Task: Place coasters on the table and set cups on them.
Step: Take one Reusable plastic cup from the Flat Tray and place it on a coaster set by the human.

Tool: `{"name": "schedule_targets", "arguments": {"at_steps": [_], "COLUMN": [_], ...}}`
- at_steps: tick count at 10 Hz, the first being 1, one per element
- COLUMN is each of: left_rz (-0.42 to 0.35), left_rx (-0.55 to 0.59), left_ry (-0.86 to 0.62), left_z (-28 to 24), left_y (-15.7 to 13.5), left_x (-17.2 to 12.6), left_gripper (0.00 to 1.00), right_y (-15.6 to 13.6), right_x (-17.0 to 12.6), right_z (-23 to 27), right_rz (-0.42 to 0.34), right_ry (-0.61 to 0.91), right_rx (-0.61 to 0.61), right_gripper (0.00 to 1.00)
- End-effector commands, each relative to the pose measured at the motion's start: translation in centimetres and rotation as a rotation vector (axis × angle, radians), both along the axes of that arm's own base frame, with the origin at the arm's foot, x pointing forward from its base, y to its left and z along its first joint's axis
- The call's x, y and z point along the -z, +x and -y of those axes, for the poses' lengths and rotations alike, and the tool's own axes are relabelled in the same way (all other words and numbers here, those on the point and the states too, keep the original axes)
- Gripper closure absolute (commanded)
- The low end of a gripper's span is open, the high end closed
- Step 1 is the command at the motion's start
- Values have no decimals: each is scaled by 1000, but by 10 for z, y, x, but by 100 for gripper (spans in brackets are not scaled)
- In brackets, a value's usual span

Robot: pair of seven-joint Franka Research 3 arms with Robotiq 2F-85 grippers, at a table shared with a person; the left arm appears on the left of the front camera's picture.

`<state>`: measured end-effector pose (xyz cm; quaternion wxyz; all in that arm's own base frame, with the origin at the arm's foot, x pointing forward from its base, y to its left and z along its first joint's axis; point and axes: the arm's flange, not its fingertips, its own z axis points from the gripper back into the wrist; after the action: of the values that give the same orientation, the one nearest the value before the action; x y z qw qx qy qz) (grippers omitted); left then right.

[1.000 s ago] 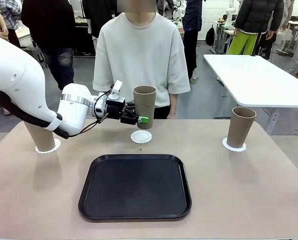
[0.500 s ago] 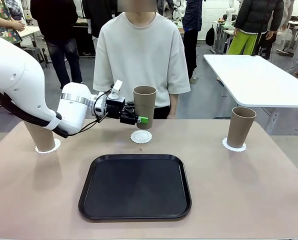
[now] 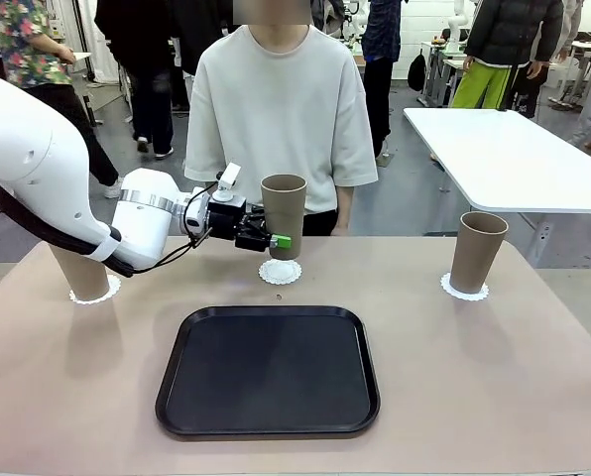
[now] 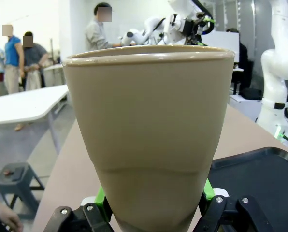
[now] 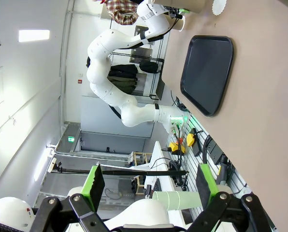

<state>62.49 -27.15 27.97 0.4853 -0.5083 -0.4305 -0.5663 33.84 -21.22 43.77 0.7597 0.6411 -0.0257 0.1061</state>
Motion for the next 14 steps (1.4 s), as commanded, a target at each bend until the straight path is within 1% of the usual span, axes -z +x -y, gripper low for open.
{"name": "schedule_targets", "arguments": {"at_steps": [1,4,8,14], "left_rz": [44,60,60,54], "left_rx": [57,65,62,7], "left_ry": [-27,-6,16,36], "left_z": [-4,-5,-2,3], "left_y": [13,17,24,40], "left_x": [7,20,35,53], "left_gripper": [19,19,19,19], "right_y": [-1,-1,-1,-1], "right_x": [-2,-2,-2,-2], "right_z": [0,0,0,0], "right_rz": [-1,-1,-1,-1], "right_ry": [5,5,5,5], "right_rx": [-2,-2,-2,-2], "right_gripper": [0,0,0,0]}}
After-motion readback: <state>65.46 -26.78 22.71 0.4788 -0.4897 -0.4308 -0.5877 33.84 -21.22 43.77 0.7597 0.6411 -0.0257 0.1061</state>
